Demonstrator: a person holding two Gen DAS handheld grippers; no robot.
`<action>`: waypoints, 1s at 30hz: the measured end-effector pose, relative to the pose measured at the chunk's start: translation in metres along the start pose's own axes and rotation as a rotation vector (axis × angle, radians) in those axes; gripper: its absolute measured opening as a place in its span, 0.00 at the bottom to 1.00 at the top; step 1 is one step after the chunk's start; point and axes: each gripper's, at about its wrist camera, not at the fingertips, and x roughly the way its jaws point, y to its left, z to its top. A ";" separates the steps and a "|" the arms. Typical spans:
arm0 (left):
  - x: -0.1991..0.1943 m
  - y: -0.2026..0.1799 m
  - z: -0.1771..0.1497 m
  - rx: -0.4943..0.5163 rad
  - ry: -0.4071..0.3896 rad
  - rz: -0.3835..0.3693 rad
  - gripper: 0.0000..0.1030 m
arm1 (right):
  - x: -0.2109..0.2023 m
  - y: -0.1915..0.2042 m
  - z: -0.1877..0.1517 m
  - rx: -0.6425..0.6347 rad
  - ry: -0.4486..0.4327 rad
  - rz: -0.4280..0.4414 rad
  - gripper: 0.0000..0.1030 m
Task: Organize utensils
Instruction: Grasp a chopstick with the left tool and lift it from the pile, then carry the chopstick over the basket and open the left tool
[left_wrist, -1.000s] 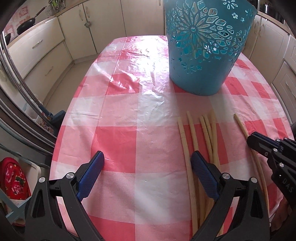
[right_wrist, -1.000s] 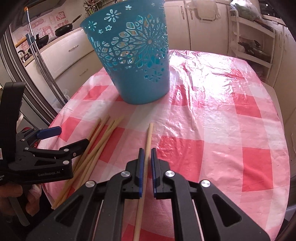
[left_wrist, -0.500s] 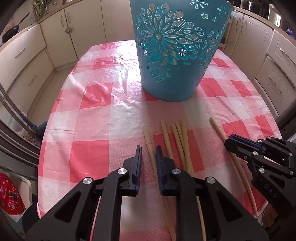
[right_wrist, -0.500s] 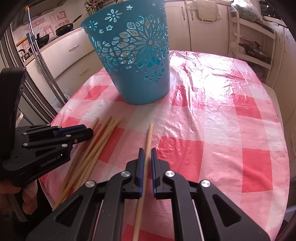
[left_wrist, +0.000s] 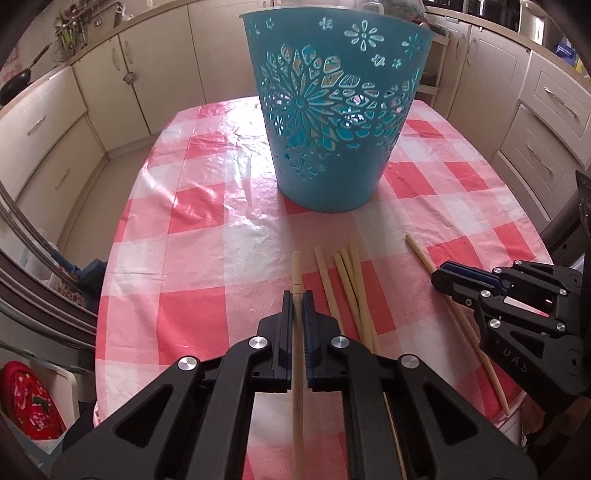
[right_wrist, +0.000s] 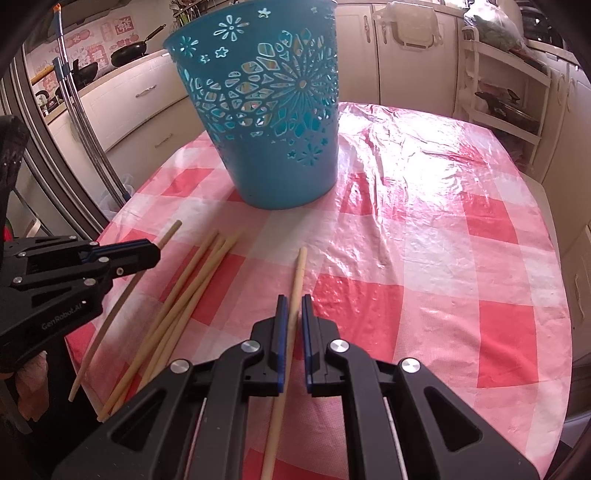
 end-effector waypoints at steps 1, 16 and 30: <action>-0.004 -0.001 0.001 0.010 -0.011 0.006 0.05 | 0.000 0.000 0.000 0.000 0.001 -0.001 0.08; -0.057 -0.005 0.009 0.032 -0.128 -0.018 0.05 | -0.001 -0.001 0.001 0.003 -0.001 -0.013 0.06; -0.157 0.034 0.076 -0.089 -0.457 -0.306 0.05 | 0.000 -0.004 -0.001 0.017 -0.009 0.008 0.06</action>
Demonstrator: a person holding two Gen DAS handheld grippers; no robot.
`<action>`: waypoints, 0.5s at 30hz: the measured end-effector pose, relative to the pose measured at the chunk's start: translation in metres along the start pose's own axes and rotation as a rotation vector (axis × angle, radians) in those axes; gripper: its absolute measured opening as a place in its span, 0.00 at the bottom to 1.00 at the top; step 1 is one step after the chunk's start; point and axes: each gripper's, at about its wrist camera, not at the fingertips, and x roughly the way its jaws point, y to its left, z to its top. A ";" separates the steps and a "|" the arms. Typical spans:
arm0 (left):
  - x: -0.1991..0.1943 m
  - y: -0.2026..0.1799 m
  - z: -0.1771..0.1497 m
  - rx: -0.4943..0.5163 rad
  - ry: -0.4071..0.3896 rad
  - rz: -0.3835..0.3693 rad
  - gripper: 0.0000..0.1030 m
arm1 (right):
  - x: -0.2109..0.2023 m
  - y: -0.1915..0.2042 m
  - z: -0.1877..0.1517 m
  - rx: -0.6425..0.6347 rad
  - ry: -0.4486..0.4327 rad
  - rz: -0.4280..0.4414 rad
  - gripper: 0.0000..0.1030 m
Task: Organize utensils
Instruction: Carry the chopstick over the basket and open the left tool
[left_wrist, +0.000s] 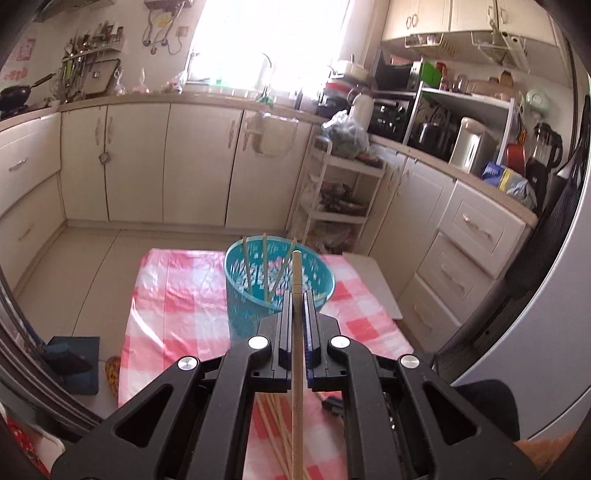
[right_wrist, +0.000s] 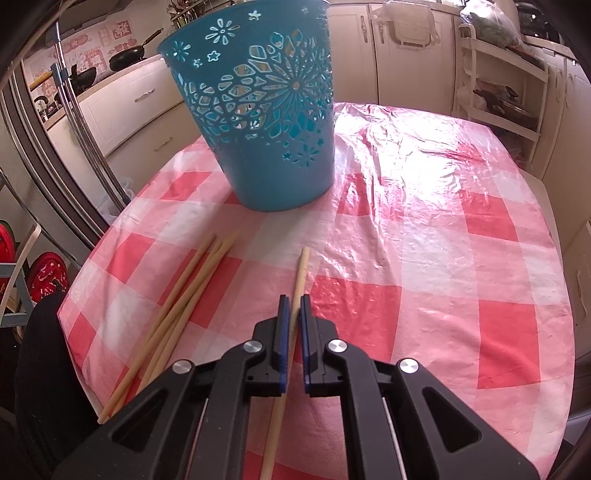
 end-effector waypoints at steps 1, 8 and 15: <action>0.001 -0.001 0.010 0.001 -0.025 -0.002 0.05 | 0.000 0.000 0.000 0.002 0.000 0.002 0.06; 0.028 -0.003 0.071 -0.032 -0.172 0.033 0.05 | 0.000 -0.003 -0.001 0.021 -0.007 0.020 0.06; 0.073 -0.004 0.106 -0.069 -0.300 0.104 0.05 | 0.001 -0.006 0.000 0.032 -0.009 0.042 0.06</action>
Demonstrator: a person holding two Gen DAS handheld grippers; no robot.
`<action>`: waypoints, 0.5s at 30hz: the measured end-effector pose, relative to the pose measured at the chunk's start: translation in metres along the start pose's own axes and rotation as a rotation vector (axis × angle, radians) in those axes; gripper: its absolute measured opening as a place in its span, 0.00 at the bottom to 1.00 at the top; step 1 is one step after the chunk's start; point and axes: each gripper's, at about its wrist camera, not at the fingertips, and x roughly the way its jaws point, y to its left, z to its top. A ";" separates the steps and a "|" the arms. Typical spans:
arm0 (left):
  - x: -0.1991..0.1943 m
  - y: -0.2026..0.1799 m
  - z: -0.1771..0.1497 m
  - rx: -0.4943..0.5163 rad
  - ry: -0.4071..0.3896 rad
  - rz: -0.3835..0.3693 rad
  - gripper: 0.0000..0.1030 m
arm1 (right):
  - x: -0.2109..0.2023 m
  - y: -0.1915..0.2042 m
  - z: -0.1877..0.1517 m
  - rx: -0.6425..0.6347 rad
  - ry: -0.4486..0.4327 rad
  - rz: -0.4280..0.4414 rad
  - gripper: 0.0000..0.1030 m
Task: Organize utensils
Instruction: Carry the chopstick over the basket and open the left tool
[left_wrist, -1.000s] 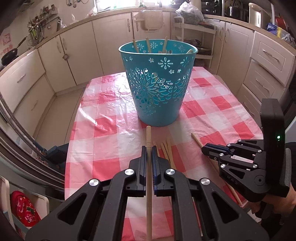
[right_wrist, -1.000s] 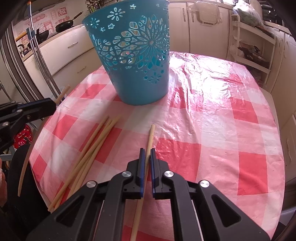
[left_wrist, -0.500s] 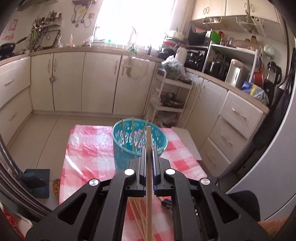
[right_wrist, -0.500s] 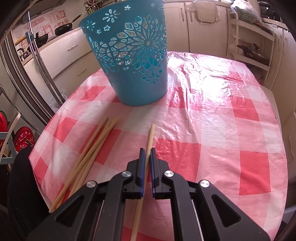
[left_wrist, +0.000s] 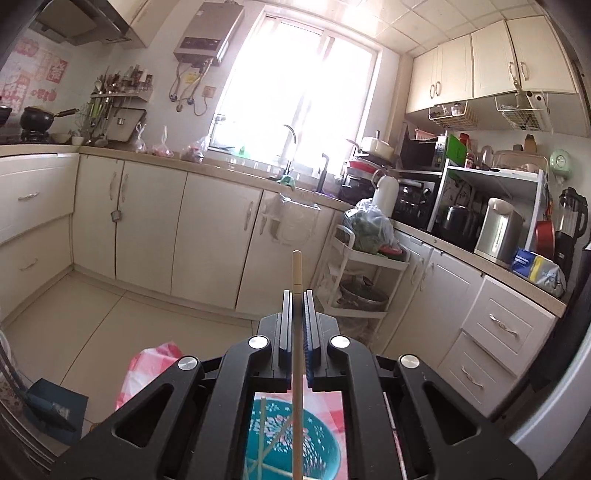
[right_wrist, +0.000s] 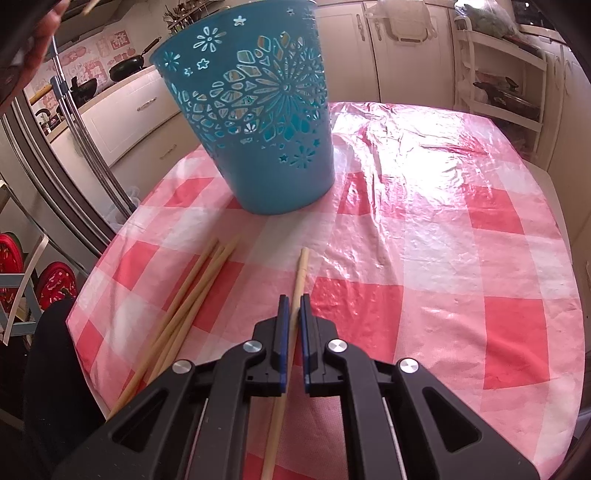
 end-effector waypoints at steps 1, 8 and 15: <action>0.010 0.000 -0.002 0.003 -0.013 0.023 0.05 | 0.000 0.000 0.000 -0.002 0.000 0.000 0.06; 0.057 0.016 -0.037 -0.034 0.009 0.110 0.05 | 0.002 -0.001 0.002 -0.002 0.000 0.009 0.06; 0.069 0.017 -0.071 0.014 0.096 0.126 0.05 | 0.002 -0.002 0.003 0.007 0.002 0.017 0.06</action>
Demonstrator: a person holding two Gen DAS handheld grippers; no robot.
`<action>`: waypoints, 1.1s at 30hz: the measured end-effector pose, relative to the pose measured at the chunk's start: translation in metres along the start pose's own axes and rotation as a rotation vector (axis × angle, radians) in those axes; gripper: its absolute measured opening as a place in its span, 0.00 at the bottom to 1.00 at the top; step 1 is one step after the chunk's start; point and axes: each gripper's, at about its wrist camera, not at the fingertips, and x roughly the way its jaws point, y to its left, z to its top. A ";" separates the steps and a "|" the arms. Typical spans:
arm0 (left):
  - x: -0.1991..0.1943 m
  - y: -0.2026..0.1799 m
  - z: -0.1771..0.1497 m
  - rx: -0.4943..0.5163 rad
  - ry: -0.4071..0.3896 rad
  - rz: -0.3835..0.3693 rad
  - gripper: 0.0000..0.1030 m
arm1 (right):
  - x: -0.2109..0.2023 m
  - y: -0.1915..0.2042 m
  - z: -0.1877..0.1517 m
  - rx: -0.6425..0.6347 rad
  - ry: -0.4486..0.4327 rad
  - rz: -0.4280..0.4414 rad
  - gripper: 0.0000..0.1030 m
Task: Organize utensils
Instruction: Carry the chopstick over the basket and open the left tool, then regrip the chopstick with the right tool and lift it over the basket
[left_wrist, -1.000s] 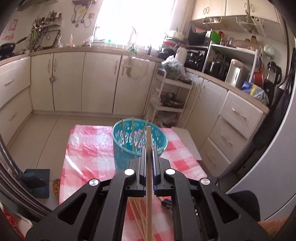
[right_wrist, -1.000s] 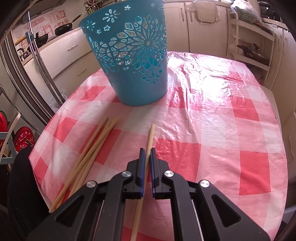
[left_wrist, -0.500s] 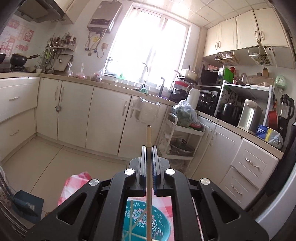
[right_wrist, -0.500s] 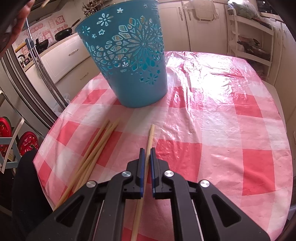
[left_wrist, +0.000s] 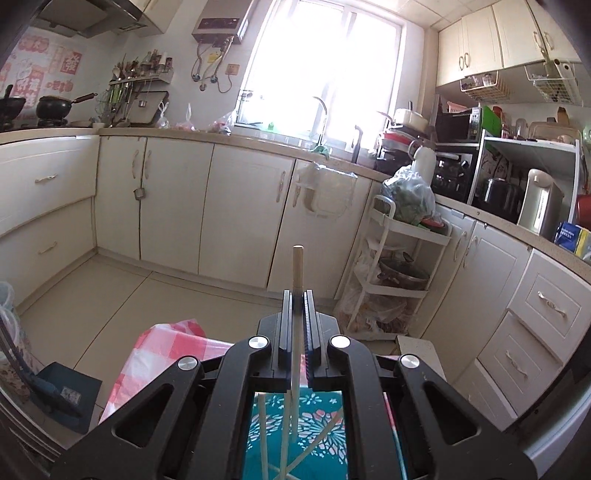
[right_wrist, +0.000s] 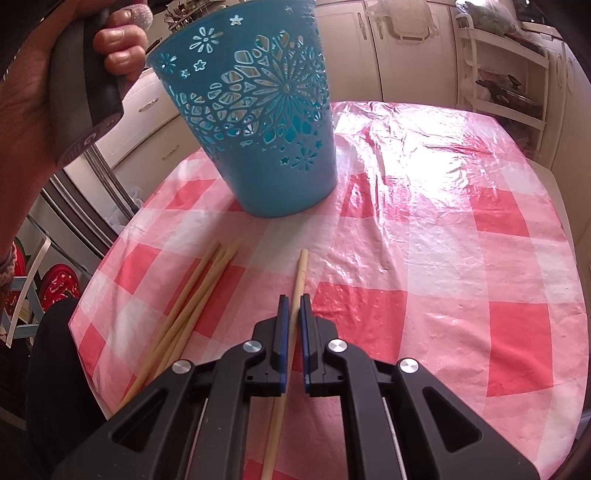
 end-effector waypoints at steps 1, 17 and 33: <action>0.002 0.000 -0.004 0.011 0.023 0.003 0.05 | 0.000 0.000 0.000 0.000 0.000 0.000 0.06; -0.124 0.060 -0.054 0.049 0.130 0.128 0.60 | 0.002 0.019 -0.002 -0.081 0.015 -0.017 0.31; -0.187 0.117 -0.127 -0.056 0.296 0.197 0.62 | -0.001 0.023 -0.004 -0.153 -0.013 -0.145 0.06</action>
